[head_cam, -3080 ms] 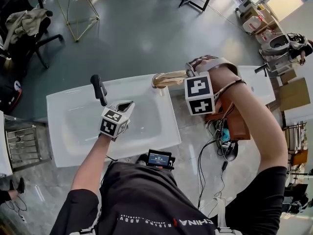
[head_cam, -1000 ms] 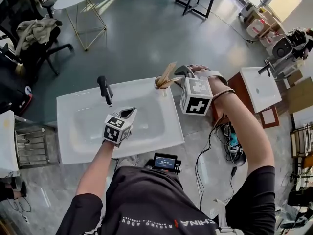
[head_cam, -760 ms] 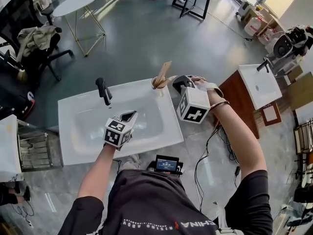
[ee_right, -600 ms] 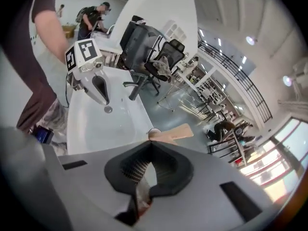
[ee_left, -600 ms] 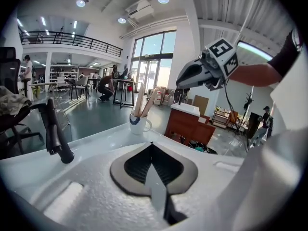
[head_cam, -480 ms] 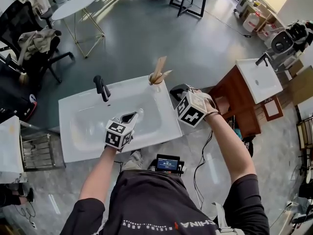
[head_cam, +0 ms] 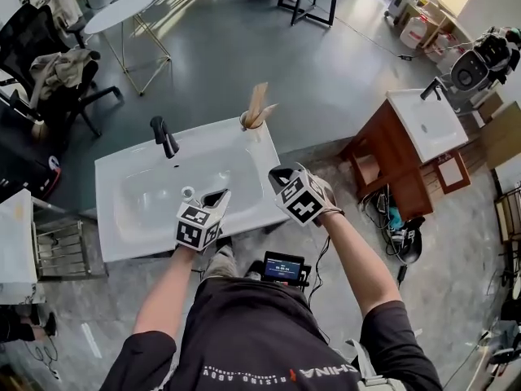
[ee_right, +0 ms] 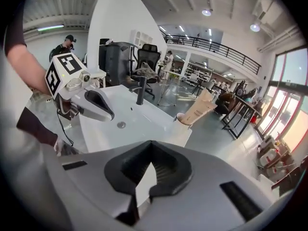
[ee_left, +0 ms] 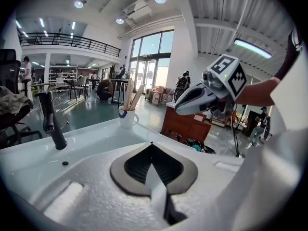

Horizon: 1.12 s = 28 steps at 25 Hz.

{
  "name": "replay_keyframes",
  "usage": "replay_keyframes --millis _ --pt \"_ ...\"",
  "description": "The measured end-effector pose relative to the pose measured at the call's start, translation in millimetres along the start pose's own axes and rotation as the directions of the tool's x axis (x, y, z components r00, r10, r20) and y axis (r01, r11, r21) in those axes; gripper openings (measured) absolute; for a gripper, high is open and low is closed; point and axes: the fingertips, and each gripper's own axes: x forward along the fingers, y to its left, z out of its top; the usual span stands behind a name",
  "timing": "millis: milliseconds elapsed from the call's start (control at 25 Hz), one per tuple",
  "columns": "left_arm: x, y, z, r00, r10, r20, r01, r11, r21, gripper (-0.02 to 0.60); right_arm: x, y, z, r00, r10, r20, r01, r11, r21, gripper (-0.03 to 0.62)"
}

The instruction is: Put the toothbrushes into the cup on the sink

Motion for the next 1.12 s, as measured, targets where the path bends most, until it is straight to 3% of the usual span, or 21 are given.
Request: replay_keyframes --millis 680,1120 --pt "6 -21 -13 1.000 0.009 -0.025 -0.008 0.999 0.046 0.009 -2 23 -30 1.000 -0.001 0.017 -0.001 0.992 0.125 0.008" --pt "17 -16 -1 1.000 -0.007 -0.022 0.007 1.000 0.019 0.009 5 22 -27 0.999 0.008 0.036 -0.013 0.990 0.137 0.008"
